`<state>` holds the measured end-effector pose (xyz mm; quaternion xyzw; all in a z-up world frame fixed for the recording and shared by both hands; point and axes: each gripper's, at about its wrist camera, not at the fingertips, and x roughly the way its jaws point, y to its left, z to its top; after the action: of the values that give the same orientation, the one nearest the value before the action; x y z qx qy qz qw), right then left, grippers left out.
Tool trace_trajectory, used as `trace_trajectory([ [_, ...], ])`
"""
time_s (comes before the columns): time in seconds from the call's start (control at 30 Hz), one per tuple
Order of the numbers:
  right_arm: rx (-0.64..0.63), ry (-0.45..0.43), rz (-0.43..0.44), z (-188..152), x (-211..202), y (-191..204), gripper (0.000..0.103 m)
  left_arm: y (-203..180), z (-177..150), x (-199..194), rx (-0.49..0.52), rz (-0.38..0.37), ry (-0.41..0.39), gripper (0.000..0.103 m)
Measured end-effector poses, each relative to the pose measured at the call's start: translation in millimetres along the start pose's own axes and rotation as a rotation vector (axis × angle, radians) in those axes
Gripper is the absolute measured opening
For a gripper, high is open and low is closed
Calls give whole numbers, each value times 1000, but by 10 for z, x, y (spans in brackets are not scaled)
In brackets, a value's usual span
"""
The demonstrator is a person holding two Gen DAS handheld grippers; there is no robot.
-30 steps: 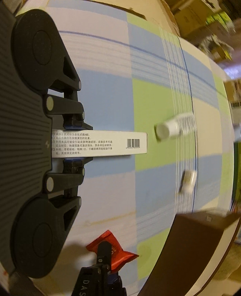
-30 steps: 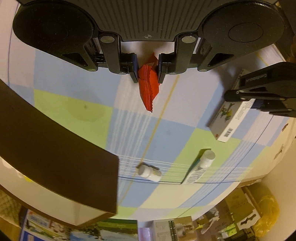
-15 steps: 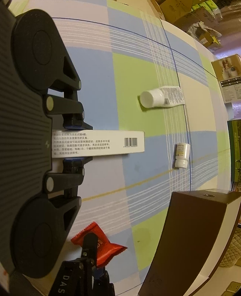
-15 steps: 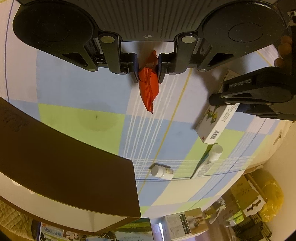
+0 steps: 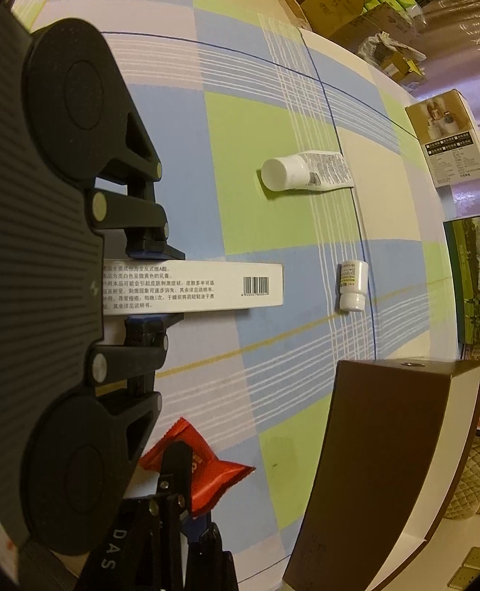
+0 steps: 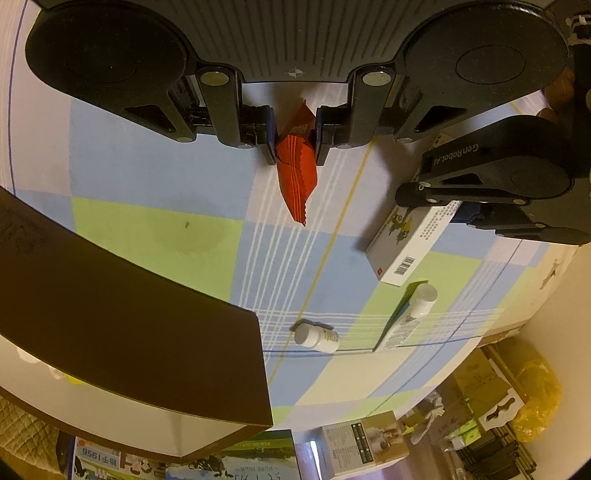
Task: Organize objects
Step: 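Lift the medicine box and red packet and carry them over the brown box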
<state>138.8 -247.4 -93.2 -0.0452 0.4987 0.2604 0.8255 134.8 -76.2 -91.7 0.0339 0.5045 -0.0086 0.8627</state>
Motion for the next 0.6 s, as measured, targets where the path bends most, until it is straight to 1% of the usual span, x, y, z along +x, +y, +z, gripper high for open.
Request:
trace_trajectory([
  [0.5,31,-51,1,37,-160,-63,16,45,-11,-148,-12,-12,-26,22],
  [0.6,35,-67,0,53,-201,-70,16,46,13,-225,-16,-16,-45,22],
])
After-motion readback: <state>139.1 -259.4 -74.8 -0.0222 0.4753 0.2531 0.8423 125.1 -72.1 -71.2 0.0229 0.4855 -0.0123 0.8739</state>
